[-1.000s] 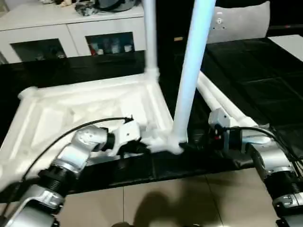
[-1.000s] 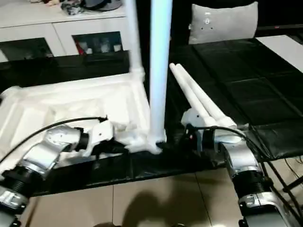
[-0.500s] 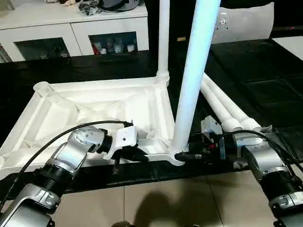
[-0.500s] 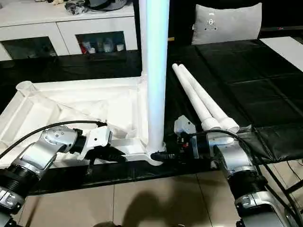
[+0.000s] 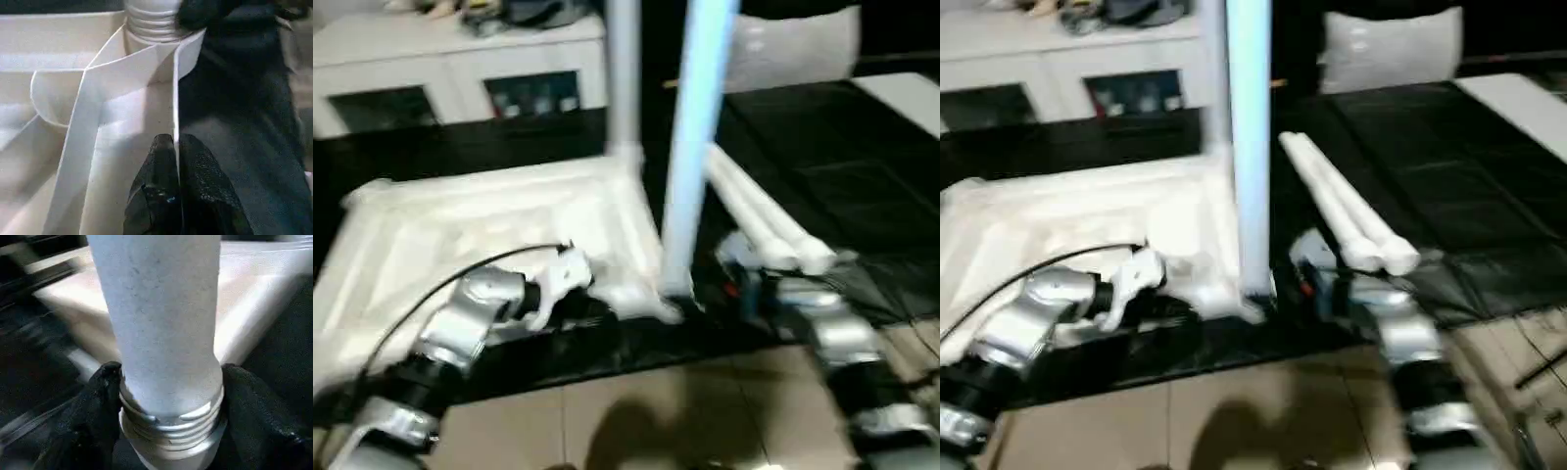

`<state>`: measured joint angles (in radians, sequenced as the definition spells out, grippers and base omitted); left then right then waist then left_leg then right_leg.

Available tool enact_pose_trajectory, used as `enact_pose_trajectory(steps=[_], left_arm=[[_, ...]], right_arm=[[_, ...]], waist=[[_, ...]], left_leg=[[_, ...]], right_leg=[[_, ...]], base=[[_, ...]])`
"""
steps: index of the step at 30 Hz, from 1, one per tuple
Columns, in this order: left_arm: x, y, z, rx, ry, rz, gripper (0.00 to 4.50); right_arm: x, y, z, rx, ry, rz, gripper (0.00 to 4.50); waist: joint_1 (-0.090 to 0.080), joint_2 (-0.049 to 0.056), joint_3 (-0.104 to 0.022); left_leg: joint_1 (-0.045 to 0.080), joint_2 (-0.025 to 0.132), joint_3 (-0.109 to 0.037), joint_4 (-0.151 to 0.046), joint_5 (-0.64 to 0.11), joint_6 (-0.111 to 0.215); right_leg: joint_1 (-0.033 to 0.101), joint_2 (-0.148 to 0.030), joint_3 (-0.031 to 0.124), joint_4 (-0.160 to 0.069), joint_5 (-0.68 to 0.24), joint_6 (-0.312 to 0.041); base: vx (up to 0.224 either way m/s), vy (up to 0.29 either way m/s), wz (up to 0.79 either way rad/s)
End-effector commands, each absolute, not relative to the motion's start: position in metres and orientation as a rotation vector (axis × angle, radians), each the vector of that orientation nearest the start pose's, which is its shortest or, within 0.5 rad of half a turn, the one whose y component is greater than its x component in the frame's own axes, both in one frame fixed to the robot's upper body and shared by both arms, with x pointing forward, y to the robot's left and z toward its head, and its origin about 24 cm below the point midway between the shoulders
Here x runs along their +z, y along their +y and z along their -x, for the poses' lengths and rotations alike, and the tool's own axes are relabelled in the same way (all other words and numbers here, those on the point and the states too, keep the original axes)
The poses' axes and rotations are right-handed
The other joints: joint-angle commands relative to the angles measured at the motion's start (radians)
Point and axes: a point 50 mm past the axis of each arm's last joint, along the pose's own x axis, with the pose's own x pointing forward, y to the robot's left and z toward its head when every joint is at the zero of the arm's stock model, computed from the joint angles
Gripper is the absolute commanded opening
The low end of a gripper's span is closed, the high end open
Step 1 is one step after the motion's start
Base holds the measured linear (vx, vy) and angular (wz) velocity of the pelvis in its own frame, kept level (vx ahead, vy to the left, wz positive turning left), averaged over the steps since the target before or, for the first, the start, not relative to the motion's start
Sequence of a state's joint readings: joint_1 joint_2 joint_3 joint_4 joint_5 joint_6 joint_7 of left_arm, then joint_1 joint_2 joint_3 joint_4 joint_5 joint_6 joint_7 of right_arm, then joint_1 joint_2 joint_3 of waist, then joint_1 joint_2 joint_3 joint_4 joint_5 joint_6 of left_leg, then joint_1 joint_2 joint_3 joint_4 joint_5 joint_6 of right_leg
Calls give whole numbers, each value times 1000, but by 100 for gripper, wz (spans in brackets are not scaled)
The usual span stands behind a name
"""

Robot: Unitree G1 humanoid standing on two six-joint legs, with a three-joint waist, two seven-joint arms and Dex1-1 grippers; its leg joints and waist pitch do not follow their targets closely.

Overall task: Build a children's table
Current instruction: Rotate leg to tighten

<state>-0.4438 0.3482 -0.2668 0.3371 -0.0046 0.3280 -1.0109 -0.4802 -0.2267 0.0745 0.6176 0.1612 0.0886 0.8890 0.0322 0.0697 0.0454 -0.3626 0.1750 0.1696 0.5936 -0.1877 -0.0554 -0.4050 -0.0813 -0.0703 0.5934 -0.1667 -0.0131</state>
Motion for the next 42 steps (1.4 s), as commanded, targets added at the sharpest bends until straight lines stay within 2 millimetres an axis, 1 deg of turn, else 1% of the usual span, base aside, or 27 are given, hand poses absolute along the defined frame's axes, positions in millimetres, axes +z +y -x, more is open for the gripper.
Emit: enact_pose_trajectory(steps=[1,2,3,6,7,9,10,11,12,13,14,16,19,20,21,24,25,26,27,28,31,34,36,38,39,41,42], left_arm=[[48,82,-298,-1146,410,-230,0],[49,77,-300,-1114,401,-216,0],[50,76,-301,-1108,399,-214,0],[55,57,-312,-1005,336,-211,0],[56,56,-312,-998,331,-215,0],[57,53,-314,-997,315,-267,0],[57,53,-314,-997,314,-271,0],[57,54,-315,-999,309,-308,0],[56,58,-317,-1002,311,-333,0],[56,58,-317,-1002,311,-333,0],[56,59,-317,-998,313,-340,0],[54,66,-320,-979,323,-369,0],[52,77,-328,-950,320,-403,0],[52,77,-329,-949,319,-405,0],[52,78,-329,-948,318,-406,0],[51,84,-339,-885,311,-436,0],[51,84,-340,-877,316,-428,27],[53,83,-340,-886,313,-400,43],[54,82,-340,-896,310,-380,54],[56,82,-340,-904,295,-375,58],[62,84,-342,-873,229,-366,80],[68,91,-342,-851,198,-334,80],[74,103,-341,-813,187,-331,80],[79,119,-340,-754,191,-333,80],[82,131,-340,-708,190,-343,80],[86,149,-339,-635,200,-358,80],[88,161,-338,-600,213,-371,80]], right_arm=[[30,-107,-330,785,283,-74,272],[29,-104,-332,740,287,-85,272],[29,-103,-332,732,287,-86,272],[31,-100,-343,533,263,-77,272],[31,-100,-344,524,258,-93,307],[32,-102,-345,493,242,-138,342],[32,-102,-345,491,241,-140,344],[32,-107,-345,461,230,-150,351],[33,-117,-344,444,204,-131,363],[33,-117,-344,444,204,-131,376],[33,-119,-343,434,197,-124,384],[33,-128,-340,425,177,-128,393],[33,-144,-329,403,147,-125,423],[33,-145,-328,400,143,-127,430],[33,-146,-328,399,142,-128,433],[32,-154,-321,379,138,-119,445],[32,-155,-320,373,136,-128,449],[32,-155,-317,380,135,-130,450],[32,-155,-316,385,135,-130,450],[32,-155,-314,387,136,-132,450],[33,-150,-311,405,133,-130,450],[34,-144,-309,428,128,-90,450],[34,-138,-309,460,145,-72,450],[35,-131,-306,532,164,-68,450],[35,-127,-305,572,172,-52,450],[35,-123,-302,634,194,-35,450],[34,-120,-300,670,205,-15,450]], waist=[[-3,-13,-49],[-6,-12,-51],[-8,-13,-52],[-6,-12,-53],[-4,-12,-56],[6,-11,-60],[7,-7,-62],[9,-5,-65],[13,-5,-66],[15,-6,-67],[21,-3,-67],[28,-5,-67],[36,-6,-64],[37,-7,-65],[35,-8,-65],[27,0,-63],[25,-3,-59],[26,1,-61],[25,-2,-61],[26,2,-61],[26,2,-65],[24,3,-65],[23,2,-64],[22,2,-64],[20,4,-63],[19,3,-63],[18,-2,-62]], left_leg=[[4,38,-19,-76,-323,13],[4,36,-23,-76,-325,16],[2,35,-21,-75,-326,24],[7,30,-16,-71,-325,36],[8,30,-15,-70,-315,37],[1,35,-16,-72,-272,50],[0,39,-15,-73,-265,57],[-4,39,-16,-73,-242,64],[0,41,-13,-70,-230,71],[0,39,-11,-68,-225,76],[-4,38,-11,-67,-211,80],[-4,37,-10,-66,-198,84],[-2,36,-10,-69,-200,86],[-6,37,-13,-71,-196,80],[-8,36,-14,-72,-197,79],[-5,36,-16,-75,-242,61],[-6,34,-15,-76,-250,63],[-5,35,-17,-77,-259,59],[-7,35,-16,-77,-256,59],[-7,37,-17,-77,-252,61],[-10,38,-17,-74,-228,68],[-10,39,-16,-74,-224,70],[-13,39,-17,-75,-218,72],[-12,40,-17,-75,-212,75],[-11,41,-16,-75,-209,77],[-10,41,-16,-74,-207,75],[-11,41,-15,-74,-205,75]], right_leg=[[40,-64,32,-100,-548,-138],[42,-64,29,-102,-551,-134],[40,-62,29,-104,-540,-132],[33,-60,30,-109,-536,-128],[34,-61,32,-109,-523,-129],[40,-60,35,-99,-437,-143],[40,-59,37,-93,-376,-163],[46,-59,37,-84,-308,-183],[43,-58,38,-80,-261,-203],[44,-58,38,-79,-250,-208],[49,-61,38,-76,-244,-212],[50,-61,37,-79,-249,-203],[49,-58,37,-86,-281,-175],[54,-60,37,-82,-280,-169],[55,-59,36,-82,-283,-166],[53,-60,35,-86,-323,-160],[52,-58,35,-91,-338,-155],[53,-61,35,-90,-359,-151],[54,-61,35,-92,-357,-151],[53,-62,36,-91,-353,-152],[53,-62,36,-86,-290,-172],[54,-61,35,-81,-255,-192],[56,-63,35,-78,-260,-196],[58,-61,35,-76,-262,-193],[53,-59,35,-76,-256,-192],[54,-58,35,-74,-255,-191],[52,-57,36,-75,-255,-190]], base=[[0,0,0],[0,0,0],[0,0,0],[0,0,0],[0,0,0],[0,0,0],[0,0,0],[0,0,0],[0,0,0],[0,0,0],[0,0,0],[0,0,0],[0,0,0],[0,0,0],[0,0,0],[0,0,0],[0,0,0],[0,0,0],[0,0,0],[0,0,0],[0,0,0],[0,0,0],[0,0,0],[0,0,0],[0,0,0],[0,0,0],[0,0,0]])
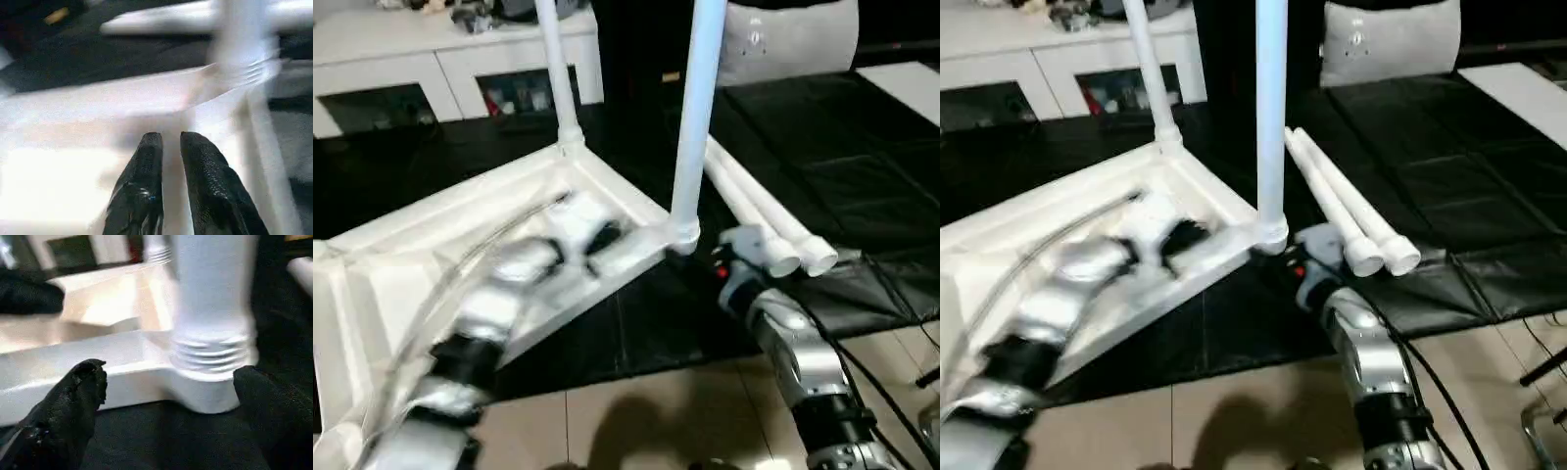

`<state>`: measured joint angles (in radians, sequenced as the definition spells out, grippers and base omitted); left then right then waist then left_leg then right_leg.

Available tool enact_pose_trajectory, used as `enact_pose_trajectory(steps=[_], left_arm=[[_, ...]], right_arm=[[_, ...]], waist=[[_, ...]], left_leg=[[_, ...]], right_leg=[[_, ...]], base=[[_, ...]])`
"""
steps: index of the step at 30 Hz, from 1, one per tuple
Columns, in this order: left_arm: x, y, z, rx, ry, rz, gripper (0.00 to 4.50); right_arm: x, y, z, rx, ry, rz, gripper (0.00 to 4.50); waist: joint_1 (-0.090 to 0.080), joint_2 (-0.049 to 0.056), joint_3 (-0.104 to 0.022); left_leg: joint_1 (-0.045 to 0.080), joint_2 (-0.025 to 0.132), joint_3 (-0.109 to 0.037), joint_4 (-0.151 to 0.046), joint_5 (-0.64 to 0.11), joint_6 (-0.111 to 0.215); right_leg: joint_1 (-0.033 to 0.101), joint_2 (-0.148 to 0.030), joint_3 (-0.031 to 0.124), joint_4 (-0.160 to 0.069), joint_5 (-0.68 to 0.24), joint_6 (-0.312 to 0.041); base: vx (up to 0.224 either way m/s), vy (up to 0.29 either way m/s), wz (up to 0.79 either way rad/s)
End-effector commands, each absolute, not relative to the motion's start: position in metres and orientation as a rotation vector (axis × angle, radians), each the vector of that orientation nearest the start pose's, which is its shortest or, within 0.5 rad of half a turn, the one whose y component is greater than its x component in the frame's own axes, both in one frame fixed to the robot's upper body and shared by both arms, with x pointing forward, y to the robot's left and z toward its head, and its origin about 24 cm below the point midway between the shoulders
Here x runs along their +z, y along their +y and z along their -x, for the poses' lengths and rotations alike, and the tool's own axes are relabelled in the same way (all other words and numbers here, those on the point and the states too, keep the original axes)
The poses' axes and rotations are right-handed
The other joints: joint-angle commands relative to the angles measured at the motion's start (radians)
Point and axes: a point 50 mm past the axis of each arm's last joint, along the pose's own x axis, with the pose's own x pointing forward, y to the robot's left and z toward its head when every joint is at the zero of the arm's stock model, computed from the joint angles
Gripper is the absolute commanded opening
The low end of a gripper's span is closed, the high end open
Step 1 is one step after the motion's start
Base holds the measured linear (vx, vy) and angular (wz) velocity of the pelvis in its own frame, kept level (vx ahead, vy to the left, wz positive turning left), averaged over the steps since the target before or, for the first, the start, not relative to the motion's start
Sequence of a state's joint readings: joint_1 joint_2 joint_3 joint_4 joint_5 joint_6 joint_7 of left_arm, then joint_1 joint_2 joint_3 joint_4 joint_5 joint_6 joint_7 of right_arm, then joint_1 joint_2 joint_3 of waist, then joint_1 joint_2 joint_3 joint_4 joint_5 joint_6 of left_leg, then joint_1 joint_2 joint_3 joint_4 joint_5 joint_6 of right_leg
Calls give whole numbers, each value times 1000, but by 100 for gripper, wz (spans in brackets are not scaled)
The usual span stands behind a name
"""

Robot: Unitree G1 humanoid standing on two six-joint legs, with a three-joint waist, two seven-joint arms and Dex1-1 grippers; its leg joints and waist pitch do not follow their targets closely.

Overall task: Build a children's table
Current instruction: Rotate leg to tighten, then rotate table base

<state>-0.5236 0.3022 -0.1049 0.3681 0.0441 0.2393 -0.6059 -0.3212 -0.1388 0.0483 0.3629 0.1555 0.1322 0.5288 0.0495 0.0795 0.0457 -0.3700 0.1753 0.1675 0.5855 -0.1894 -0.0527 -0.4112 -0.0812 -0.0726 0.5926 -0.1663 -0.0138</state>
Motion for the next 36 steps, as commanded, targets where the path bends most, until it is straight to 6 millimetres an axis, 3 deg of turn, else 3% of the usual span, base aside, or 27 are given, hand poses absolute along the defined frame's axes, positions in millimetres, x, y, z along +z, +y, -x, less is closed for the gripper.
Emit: enact_pose_trajectory(steps=[1,2,4,5,6,7,11,12,14,15,21,22,26,29,36], left_arm=[[88,161,-338,-600,213,-371,65],[90,177,-336,-545,236,-392,54],[97,221,-330,-397,301,-479,54],[97,221,-330,-397,301,-479,42],[101,240,-326,-339,334,-539,33],[101,241,-325,-335,337,-544,33],[111,291,-306,-207,467,-687,4],[111,291,-306,-207,467,-687,4],[114,316,-290,-155,589,-759,4],[113,320,-286,-154,621,-773,4],[94,311,-270,-285,742,-703,4],[89,305,-269,-325,758,-686,4],[76,288,-263,-448,810,-614,4],[70,276,-258,-587,840,-583,4],[73,240,-254,-945,754,-496,4]], right_arm=[[34,-120,-300,670,205,-15,450],[33,-117,-298,704,215,7,450],[32,-111,-296,755,236,33,450],[32,-111,-296,755,236,33,450],[31,-111,-297,751,254,28,450],[31,-111,-298,750,255,28,450],[29,-112,-303,731,284,43,450],[29,-112,-303,731,284,43,450],[28,-111,-306,744,302,66,450],[28,-111,-307,749,305,72,450],[27,-105,-314,762,328,92,450],[26,-104,-316,764,336,104,450],[27,-96,-322,765,340,107,450],[29,-88,-328,771,332,99,450],[38,-71,-336,814,303,92,450]], waist=[[4,-8,-63],[3,-7,-62],[4,-16,-61],[0,-10,-60],[-2,-14,-60],[0,-11,-59],[3,-9,-59],[4,-9,-58],[7,-14,-58],[7,-11,-57],[13,-8,-53],[12,-4,-54],[3,-9,-52],[2,-8,-53],[-2,-4,-59]], left_leg=[[-1,42,-14,-66,-205,68],[-1,41,-13,-67,-205,69],[-5,43,-16,-70,-208,61],[-2,41,-16,-71,-220,55],[3,42,-15,-70,-227,49],[2,43,-17,-72,-225,47],[5,45,-18,-74,-234,29],[5,44,-17,-75,-238,30],[7,45,-17,-75,-241,22],[8,44,-16,-76,-246,23],[12,45,-16,-78,-285,2],[13,45,-17,-78,-290,-2],[7,42,-19,-80,-313,-10],[13,41,-18,-77,-310,-6],[12,42,-15,-74,-262,0]], right_leg=[[58,-59,39,-72,-257,-191],[57,-57,39,-74,-258,-190],[58,-59,40,-68,-264,-188],[54,-57,40,-69,-285,-181],[51,-55,42,-73,-292,-177],[51,-56,42,-70,-291,-177],[47,-57,46,-63,-266,-190],[45,-55,45,-65,-267,-190],[46,-58,48,-61,-250,-200],[44,-57,48,-61,-257,-202],[41,-58,51,-64,-260,-218],[42,-59,51,-62,-257,-219],[49,-60,50,-62,-269,-222],[47,-61,51,-68,-300,-214],[50,-55,48,-50,-162,-258]], base=[[0,0,0],[0,0,0],[0,0,0],[0,0,0],[0,0,0],[0,0,0],[0,0,0],[0,0,0],[0,0,0],[0,0,0],[0,0,0],[0,0,0],[0,0,0],[0,0,0],[0,0,0]])
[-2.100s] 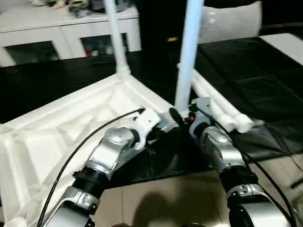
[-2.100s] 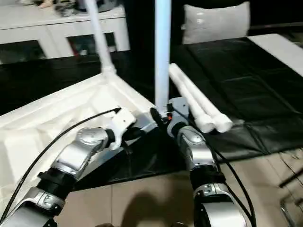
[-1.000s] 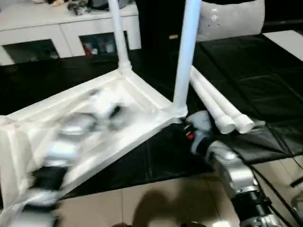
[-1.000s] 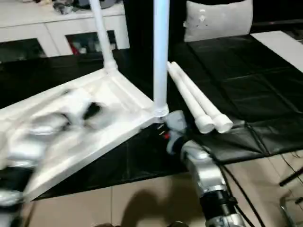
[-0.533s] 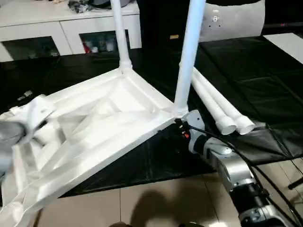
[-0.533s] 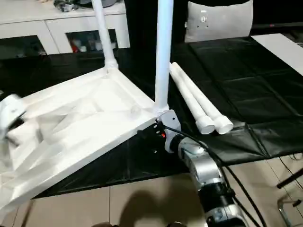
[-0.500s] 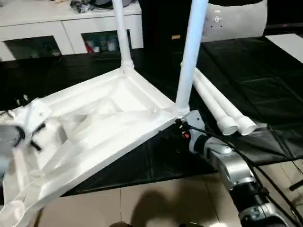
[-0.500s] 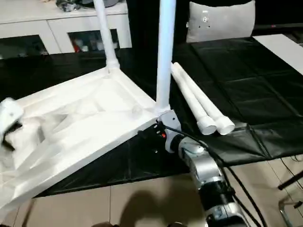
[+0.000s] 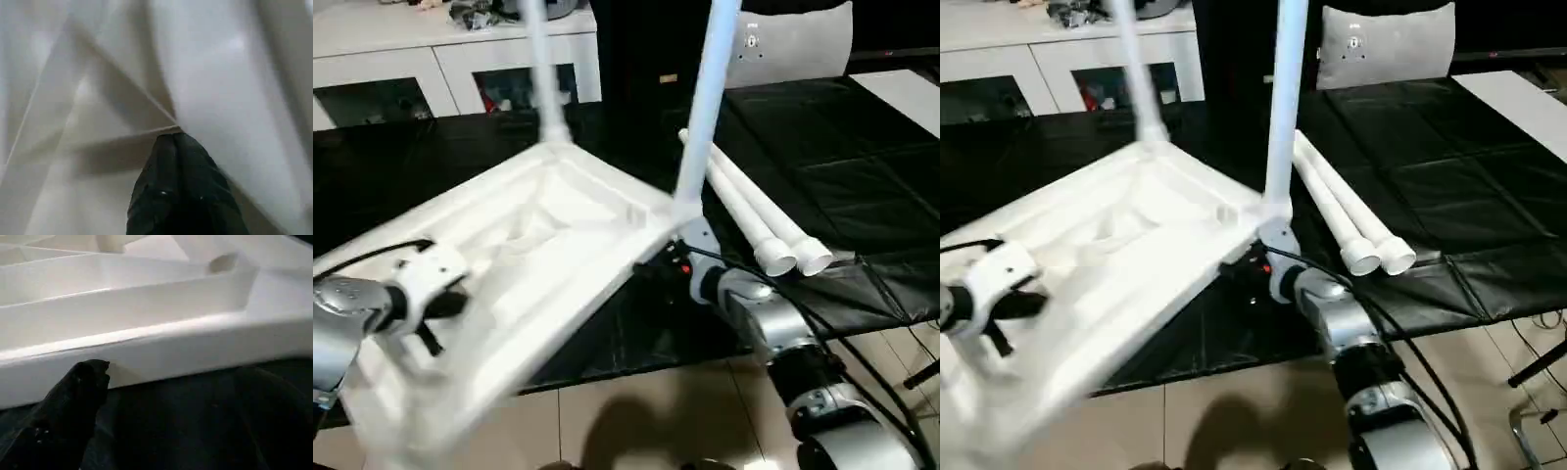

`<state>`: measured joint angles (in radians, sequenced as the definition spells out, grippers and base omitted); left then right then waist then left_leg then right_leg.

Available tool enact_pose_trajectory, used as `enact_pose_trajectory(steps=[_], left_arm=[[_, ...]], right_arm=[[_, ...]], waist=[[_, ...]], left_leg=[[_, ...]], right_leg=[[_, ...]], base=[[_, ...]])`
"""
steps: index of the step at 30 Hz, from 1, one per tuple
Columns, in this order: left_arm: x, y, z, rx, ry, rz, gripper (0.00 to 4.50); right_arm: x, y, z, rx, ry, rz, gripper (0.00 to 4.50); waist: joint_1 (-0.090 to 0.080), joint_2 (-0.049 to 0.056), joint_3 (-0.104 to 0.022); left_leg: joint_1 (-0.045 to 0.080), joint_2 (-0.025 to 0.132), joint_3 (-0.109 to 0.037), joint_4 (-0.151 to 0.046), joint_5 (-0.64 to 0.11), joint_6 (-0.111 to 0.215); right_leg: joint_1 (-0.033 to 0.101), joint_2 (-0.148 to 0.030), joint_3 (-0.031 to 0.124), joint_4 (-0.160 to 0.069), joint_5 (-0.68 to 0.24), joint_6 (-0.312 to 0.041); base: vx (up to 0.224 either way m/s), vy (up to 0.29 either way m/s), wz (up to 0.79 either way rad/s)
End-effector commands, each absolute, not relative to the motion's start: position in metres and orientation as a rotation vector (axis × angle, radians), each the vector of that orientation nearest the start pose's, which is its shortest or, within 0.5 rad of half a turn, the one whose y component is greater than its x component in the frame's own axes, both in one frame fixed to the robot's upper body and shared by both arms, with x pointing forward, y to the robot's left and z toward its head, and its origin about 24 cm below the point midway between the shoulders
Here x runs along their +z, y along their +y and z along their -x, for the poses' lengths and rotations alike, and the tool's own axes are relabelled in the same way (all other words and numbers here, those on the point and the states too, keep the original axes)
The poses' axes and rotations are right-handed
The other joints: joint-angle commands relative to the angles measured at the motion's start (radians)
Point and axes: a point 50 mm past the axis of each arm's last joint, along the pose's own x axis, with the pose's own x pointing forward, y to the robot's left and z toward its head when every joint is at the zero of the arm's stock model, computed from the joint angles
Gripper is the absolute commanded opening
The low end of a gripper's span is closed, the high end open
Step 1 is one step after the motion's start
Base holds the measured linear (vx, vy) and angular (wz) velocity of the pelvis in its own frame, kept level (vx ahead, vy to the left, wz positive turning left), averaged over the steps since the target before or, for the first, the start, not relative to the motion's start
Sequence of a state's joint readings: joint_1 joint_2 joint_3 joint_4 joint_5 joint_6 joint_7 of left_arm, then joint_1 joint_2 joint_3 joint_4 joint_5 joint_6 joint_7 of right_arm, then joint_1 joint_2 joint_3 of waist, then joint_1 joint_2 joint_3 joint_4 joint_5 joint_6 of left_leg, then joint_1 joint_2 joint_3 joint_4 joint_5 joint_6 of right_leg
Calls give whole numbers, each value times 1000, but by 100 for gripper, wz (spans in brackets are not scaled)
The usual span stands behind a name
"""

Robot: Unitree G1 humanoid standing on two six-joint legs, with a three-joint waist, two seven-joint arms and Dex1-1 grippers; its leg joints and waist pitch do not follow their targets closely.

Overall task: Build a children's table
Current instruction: Rotate table base

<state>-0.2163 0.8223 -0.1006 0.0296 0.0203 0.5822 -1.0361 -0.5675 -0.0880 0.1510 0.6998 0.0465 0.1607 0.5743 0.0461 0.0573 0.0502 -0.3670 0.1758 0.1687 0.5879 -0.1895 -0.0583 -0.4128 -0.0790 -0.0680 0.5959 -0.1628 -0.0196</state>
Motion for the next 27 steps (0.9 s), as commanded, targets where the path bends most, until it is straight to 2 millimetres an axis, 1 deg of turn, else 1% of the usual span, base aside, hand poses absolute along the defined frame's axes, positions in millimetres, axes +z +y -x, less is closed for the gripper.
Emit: enact_pose_trajectory(steps=[1,2,3,5,6,7,8,9,10,11,12,13,14,15,16,17,18,20,21,22,23,24,25,26,27], left_arm=[[74,236,-254,-970,745,-480,4],[77,224,-254,-1042,707,-421,4],[78,219,-255,-1065,692,-399,4],[78,211,-259,-1086,660,-374,4],[77,207,-263,-1088,638,-378,4],[77,207,-263,-1088,638,-378,4],[76,204,-269,-1075,615,-387,4],[71,201,-286,-964,559,-429,4],[69,201,-296,-884,534,-451,4],[69,201,-296,-884,534,-451,4],[67,201,-305,-816,513,-467,4],[67,202,-314,-744,487,-484,4],[67,202,-314,-744,487,-484,4],[65,204,-319,-698,487,-508,4],[64,207,-325,-645,480,-543,4],[63,209,-328,-610,475,-568,4],[63,212,-333,-553,466,-598,4],[63,214,-335,-530,463,-607,4],[63,216,-339,-485,444,-620,4],[63,216,-339,-484,444,-621,4],[63,216,-342,-458,428,-618,4],[63,217,-344,-439,417,-617,4],[63,218,-346,-420,403,-631,4],[63,218,-346,-420,403,-631,4],[63,219,-346,-420,388,-661,4]], right_arm=[[39,-69,-336,820,299,93,450],[41,-64,-337,842,293,92,450],[41,-63,-337,848,291,93,450],[41,-61,-338,847,290,95,450],[41,-61,-338,844,288,97,450],[41,-61,-338,844,288,97,450],[42,-61,-339,838,284,100,450],[43,-62,-341,817,277,104,450],[44,-63,-343,801,273,109,450],[44,-63,-343,801,273,109,450],[44,-65,-344,785,269,111,450],[45,-68,-346,765,265,111,450],[45,-68,-346,765,265,111,450],[46,-72,-347,745,264,116,450],[47,-76,-349,725,262,121,450],[47,-79,-349,712,262,124,450],[49,-84,-351,687,251,131,450],[51,-87,-352,674,244,133,450],[57,-96,-355,623,217,129,450],[57,-96,-355,622,217,129,450],[62,-102,-359,577,196,122,450],[68,-108,-362,534,179,112,450],[73,-114,-365,494,162,108,450],[73,-114,-365,494,162,108,450],[79,-122,-368,440,148,117,450]], waist=[[0,19,-64],[-1,20,-63],[-2,20,-62],[-4,18,-62],[-6,18,-63],[-8,17,-63],[-10,16,-62],[-11,14,-64],[-11,13,-64],[-12,15,-65],[-12,16,-66],[-12,14,-66],[-12,14,-68],[-12,15,-67],[-11,14,-68],[-10,22,-70],[-13,18,-70],[-15,14,-73],[-15,17,-72],[-15,14,-74],[-15,17,-73],[-13,18,-74],[-12,17,-74],[-11,17,-75],[-11,17,-74]], left_leg=[[9,41,-16,-76,-261,5],[9,40,-14,-75,-263,4],[9,41,-13,-75,-268,3],[10,40,-13,-75,-273,1],[8,40,-14,-74,-264,1],[5,39,-14,-75,-263,4],[7,37,-12,-72,-263,6],[7,35,-12,-70,-253,9],[6,34,-12,-69,-250,11],[5,34,-12,-67,-245,13],[3,36,-14,-67,-240,10],[3,36,-15,-67,-246,10],[4,36,-15,-66,-242,7],[3,38,-17,-67,-235,7],[5,38,-15,-66,-234,6],[6,36,-16,-64,-236,6],[2,35,-16,-64,-230,7],[2,34,-15,-61,-220,9],[1,33,-15,-60,-213,14],[2,32,-13,-57,-203,17],[0,32,-13,-57,-196,20],[3,33,-13,-56,-194,21],[3,33,-13,-56,-191,22],[5,33,-12,-56,-189,21],[3,34,-14,-57,-190,21]], right_leg=[[53,-59,44,-52,-163,-257],[53,-58,43,-53,-168,-261],[54,-59,44,-54,-179,-261],[55,-58,44,-55,-189,-257],[58,-60,44,-54,-185,-258],[59,-60,44,-55,-188,-257],[58,-58,44,-58,-198,-251],[59,-58,45,-60,-195,-245],[60,-57,44,-59,-195,-242],[61,-56,44,-59,-191,-239],[63,-57,42,-58,-192,-234],[62,-57,42,-58,-197,-229],[64,-57,41,-58,-194,-227],[63,-56,41,-56,-186,-226],[63,-55,41,-57,-183,-226],[62,-55,41,-56,-178,-224],[66,-54,40,-55,-165,-221],[69,-56,40,-54,-152,-222],[67,-55,39,-56,-152,-225],[67,-56,40,-56,-147,-227],[67,-55,39,-56,-145,-229],[65,-54,38,-56,-141,-231],[65,-53,38,-57,-138,-229],[65,-52,38,-55,-132,-230],[66,-54,37,-56,-136,-230]], base=[[0,0,0],[0,0,0],[0,0,0],[0,0,0],[0,0,0],[0,0,0],[0,0,0],[0,0,0],[0,0,0],[0,0,0],[0,0,0],[0,0,0],[0,0,0],[0,0,0],[0,0,0],[0,0,0],[0,0,0],[0,0,0],[0,0,0],[0,0,0],[0,0,0],[0,0,0],[0,0,0],[0,0,0],[0,0,0]])
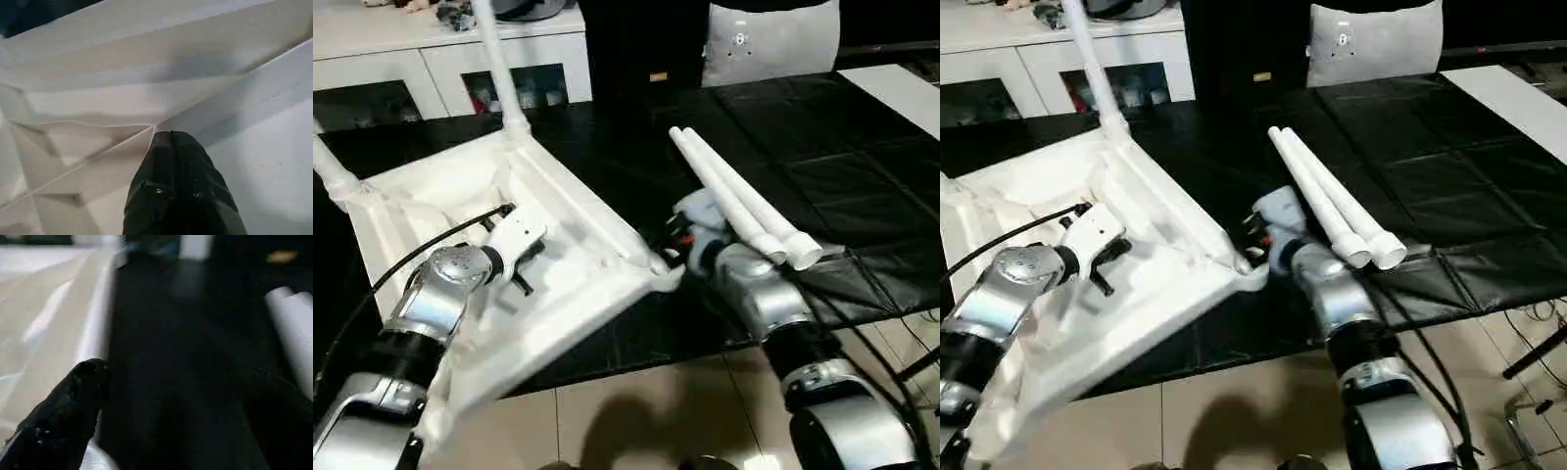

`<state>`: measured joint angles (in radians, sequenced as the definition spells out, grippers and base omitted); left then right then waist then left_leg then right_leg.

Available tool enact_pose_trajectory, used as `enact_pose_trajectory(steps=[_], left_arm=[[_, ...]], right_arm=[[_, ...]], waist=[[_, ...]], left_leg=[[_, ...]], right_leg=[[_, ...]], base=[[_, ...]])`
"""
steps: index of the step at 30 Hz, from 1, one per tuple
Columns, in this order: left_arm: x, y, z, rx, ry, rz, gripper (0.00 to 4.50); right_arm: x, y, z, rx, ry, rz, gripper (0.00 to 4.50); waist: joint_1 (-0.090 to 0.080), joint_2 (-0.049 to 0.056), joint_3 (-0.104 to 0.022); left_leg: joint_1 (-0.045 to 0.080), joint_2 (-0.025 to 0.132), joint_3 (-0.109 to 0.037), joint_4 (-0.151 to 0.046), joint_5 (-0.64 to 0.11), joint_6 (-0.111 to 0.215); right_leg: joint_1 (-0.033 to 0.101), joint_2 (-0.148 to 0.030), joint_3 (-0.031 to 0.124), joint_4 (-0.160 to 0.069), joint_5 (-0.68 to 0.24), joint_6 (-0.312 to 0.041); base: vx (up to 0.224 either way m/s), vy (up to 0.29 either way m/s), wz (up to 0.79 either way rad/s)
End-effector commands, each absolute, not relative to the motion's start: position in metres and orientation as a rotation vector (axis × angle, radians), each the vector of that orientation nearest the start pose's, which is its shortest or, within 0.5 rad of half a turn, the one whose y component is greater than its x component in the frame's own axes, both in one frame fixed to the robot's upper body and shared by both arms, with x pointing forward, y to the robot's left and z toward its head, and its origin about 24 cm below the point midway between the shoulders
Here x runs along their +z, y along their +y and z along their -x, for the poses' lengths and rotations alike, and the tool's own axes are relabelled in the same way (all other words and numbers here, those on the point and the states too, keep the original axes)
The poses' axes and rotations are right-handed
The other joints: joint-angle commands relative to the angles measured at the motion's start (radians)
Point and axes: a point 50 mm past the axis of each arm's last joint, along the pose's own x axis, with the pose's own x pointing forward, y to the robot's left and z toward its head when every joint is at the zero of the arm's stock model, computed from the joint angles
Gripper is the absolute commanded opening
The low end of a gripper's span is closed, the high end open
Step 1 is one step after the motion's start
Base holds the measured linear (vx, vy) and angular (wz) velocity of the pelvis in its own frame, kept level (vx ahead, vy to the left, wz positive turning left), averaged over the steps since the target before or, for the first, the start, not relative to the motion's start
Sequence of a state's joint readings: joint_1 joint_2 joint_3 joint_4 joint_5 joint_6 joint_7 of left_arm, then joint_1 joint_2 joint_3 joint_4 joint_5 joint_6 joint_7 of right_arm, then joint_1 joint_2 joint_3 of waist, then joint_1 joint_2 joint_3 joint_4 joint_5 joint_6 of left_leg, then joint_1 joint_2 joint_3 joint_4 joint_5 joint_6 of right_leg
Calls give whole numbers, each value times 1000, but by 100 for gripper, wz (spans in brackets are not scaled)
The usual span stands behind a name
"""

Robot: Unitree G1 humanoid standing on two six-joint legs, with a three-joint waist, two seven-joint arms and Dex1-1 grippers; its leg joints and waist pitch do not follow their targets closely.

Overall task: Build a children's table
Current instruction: Rotate table base, then pick table leg

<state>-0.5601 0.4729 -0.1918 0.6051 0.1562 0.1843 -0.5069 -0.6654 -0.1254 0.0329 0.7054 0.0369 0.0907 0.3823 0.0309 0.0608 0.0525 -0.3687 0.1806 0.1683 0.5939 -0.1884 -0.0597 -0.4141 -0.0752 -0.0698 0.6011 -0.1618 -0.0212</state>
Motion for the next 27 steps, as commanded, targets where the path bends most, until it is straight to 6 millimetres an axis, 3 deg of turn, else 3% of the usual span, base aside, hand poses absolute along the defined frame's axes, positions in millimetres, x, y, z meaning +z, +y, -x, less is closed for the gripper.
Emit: enact_pose_trajectory(steps=[1,4,5,7,8,10,11,12,13,18,22,27], left_arm=[[64,217,-346,-440,354,-658,4],[69,208,-342,-521,292,-593,4],[70,204,-340,-555,285,-554,4],[74,195,-334,-637,267,-483,42],[77,187,-329,-704,255,-435,42],[79,183,-326,-749,245,-412,52],[81,178,-322,-795,234,-394,66],[81,178,-322,-795,234,-394,85],[84,172,-317,-854,234,-378,85],[90,158,-306,-981,244,-362,126],[91,153,-304,-1009,245,-359,161],[92,150,-299,-1030,267,-344,197]], right_arm=[[86,-131,-372,390,143,128,450],[95,-151,-379,306,188,165,450],[96,-155,-380,295,211,182,450],[96,-161,-382,302,279,182,450],[96,-165,-383,306,325,177,450],[97,-167,-384,304,353,173,450],[98,-169,-384,302,381,168,450],[98,-169,-384,302,381,168,450],[98,-172,-386,297,410,166,450],[94,-178,-385,310,554,159,450],[89,-182,-385,277,622,169,450],[82,-188,-384,264,698,182,450]], waist=[[4,13,-77],[8,10,-77],[8,1,-77],[11,6,-76],[14,-1,-76],[15,3,-73],[16,0,-74],[17,1,-72],[15,-6,-72],[19,-2,-71],[20,-6,-69],[18,-3,-67]], left_leg=[[6,29,-13,-62,-194,21],[6,28,-11,-61,-183,17],[5,29,-9,-60,-183,20],[5,29,-7,-58,-176,25],[4,30,-7,-59,-171,33],[4,33,-4,-58,-174,36],[2,32,-6,-58,-171,35],[4,33,-3,-58,-181,34],[4,34,-3,-58,-184,32],[4,34,-2,-57,-180,29],[5,31,-2,-56,-198,14],[5,32,-4,-57,-224,1]], right_leg=[[67,-57,39,-60,-136,-230],[67,-57,40,-58,-132,-240],[67,-56,40,-58,-132,-241],[65,-59,41,-57,-138,-247],[69,-62,41,-56,-144,-257],[62,-59,41,-58,-156,-258],[68,-59,40,-53,-157,-259],[62,-58,40,-59,-176,-252],[63,-59,40,-58,-182,-252],[60,-55,39,-56,-197,-256],[58,-57,41,-61,-252,-225],[56,-56,40,-62,-281,-219]], base=[[0,0,0],[0,0,0],[0,0,0],[0,0,0],[0,0,0],[0,0,0],[0,0,0],[0,0,0],[0,0,0],[0,0,0],[0,0,0],[0,0,0]])
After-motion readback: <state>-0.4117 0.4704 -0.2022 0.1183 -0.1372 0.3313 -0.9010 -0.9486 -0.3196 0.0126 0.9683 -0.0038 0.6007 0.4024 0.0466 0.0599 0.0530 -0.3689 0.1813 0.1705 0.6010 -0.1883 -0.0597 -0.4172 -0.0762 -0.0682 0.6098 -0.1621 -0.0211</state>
